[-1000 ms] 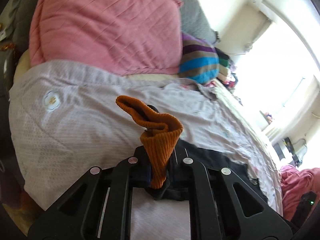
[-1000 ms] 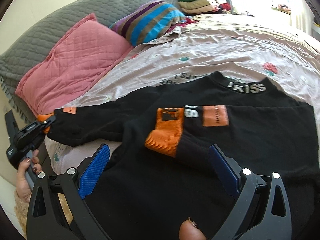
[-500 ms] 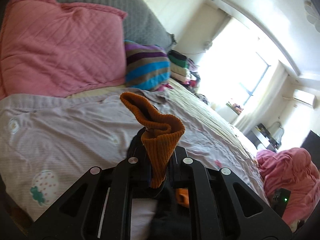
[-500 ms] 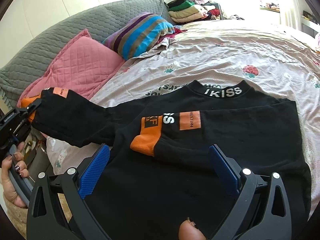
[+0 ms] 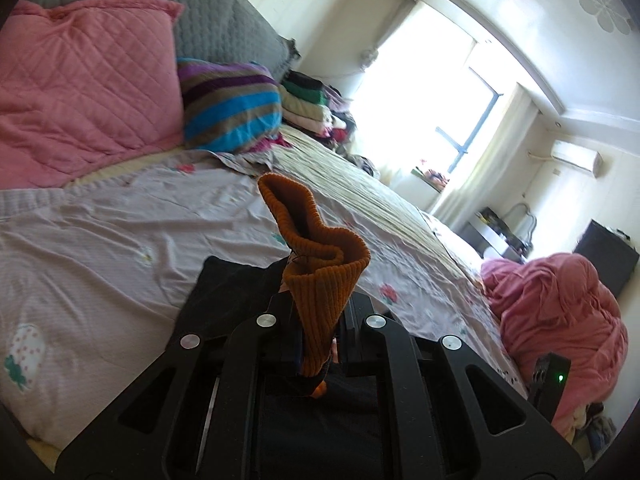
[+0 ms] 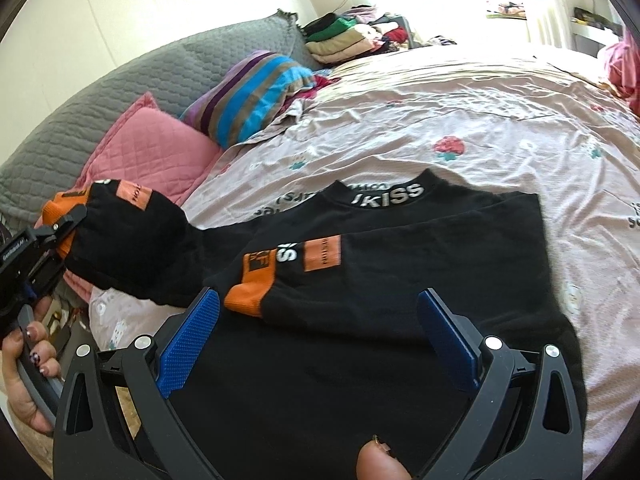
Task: Fold small clothes
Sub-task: 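Lift the second sleeve with the left gripper and carry it across the shirt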
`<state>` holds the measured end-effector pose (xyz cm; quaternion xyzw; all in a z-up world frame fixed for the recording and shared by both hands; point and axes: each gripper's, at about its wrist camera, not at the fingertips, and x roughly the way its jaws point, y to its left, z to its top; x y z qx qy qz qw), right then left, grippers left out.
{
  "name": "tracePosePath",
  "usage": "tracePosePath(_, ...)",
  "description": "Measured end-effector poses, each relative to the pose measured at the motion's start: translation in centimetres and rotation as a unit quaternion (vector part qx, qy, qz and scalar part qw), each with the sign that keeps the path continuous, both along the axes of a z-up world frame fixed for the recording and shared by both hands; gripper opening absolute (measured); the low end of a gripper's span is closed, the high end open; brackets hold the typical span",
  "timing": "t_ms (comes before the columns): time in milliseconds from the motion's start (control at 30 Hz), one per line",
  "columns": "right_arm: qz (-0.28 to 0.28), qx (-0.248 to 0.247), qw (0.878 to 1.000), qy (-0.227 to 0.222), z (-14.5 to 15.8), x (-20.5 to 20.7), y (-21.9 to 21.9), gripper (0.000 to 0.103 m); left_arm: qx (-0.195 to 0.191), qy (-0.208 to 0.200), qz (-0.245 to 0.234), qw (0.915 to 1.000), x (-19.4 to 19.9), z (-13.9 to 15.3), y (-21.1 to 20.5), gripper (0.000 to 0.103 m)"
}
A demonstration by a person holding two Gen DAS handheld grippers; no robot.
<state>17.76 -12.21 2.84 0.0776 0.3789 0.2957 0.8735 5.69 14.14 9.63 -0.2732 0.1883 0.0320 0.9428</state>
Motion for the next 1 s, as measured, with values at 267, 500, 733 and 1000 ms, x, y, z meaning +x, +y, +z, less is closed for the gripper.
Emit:
tracePosePath(267,-0.032,0.010,0.999,0.000,0.1,0.5,-3.2,0.098,-0.001,0.021,-0.048,0.9986,2.2,-1.1,-3.0,0.005)
tracePosePath(500,-0.053,0.012,0.998,0.004,-0.2,1.1,-5.2,0.098,0.002,0.046,-0.079,0.9958,3.9,-2.5,-5.2,0.005)
tracePosePath(733,-0.071,0.014,0.997,0.010,-0.7,1.4,-6.7,0.098,0.002,0.076,-0.112,0.9908,5.7,-4.6,-7.4,0.005)
tracePosePath(1000,-0.088,0.018,0.996,0.019,-1.1,1.9,-8.0,0.098,0.006,0.110,-0.148,0.9829,7.6,-7.2,-9.9,0.006)
